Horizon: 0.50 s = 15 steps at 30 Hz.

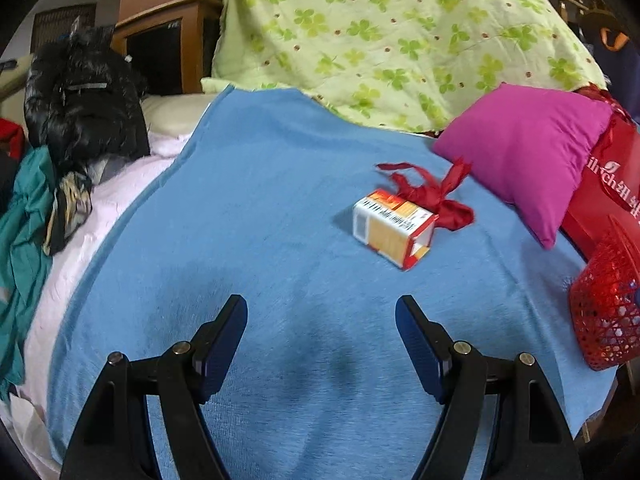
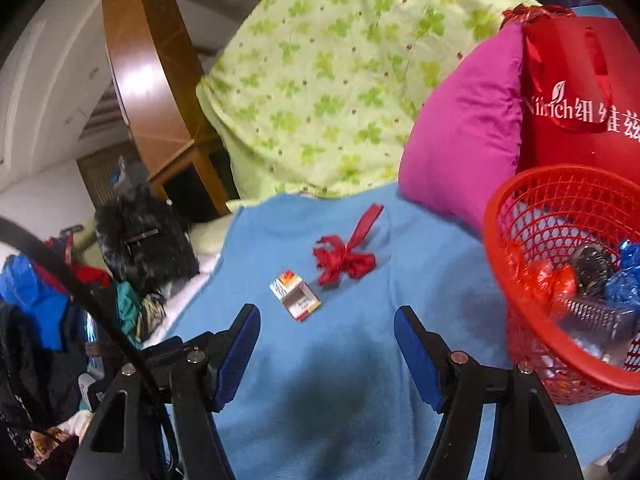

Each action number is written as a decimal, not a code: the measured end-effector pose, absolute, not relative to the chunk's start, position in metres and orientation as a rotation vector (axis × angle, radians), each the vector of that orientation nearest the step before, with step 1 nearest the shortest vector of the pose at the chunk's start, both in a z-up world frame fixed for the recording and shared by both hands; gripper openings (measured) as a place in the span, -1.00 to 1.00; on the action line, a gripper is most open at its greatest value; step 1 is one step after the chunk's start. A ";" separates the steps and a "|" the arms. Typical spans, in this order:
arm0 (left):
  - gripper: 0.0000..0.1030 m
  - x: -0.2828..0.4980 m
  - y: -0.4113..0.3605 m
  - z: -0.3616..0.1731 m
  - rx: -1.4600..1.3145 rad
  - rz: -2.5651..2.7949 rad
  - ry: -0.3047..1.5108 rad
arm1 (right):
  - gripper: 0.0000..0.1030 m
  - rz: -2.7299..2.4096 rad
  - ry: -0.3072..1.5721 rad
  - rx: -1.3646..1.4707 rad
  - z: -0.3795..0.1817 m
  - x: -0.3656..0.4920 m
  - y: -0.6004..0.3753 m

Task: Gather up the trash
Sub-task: 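Grasp the red ribbon bow with the right tool while the left tool reaches toward the medicine box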

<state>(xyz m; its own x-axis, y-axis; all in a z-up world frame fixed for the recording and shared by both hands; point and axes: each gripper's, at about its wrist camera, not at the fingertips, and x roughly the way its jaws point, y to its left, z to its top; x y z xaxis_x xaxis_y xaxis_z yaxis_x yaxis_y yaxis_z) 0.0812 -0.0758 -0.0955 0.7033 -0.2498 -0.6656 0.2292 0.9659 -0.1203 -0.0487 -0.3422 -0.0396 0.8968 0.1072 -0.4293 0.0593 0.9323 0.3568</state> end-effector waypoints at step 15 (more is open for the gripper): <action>0.50 0.105 -0.062 -0.113 -0.128 -0.218 0.829 | 0.43 0.070 0.679 0.401 -0.073 0.042 -0.336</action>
<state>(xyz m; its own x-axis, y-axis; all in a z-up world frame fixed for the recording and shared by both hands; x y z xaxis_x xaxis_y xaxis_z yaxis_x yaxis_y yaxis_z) 0.1048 -0.0616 -0.1130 0.6553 -0.2411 -0.7158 0.1415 0.9701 -0.1973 0.0419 -0.3357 -0.0729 0.7790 0.1921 -0.5969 0.0661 0.9215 0.3827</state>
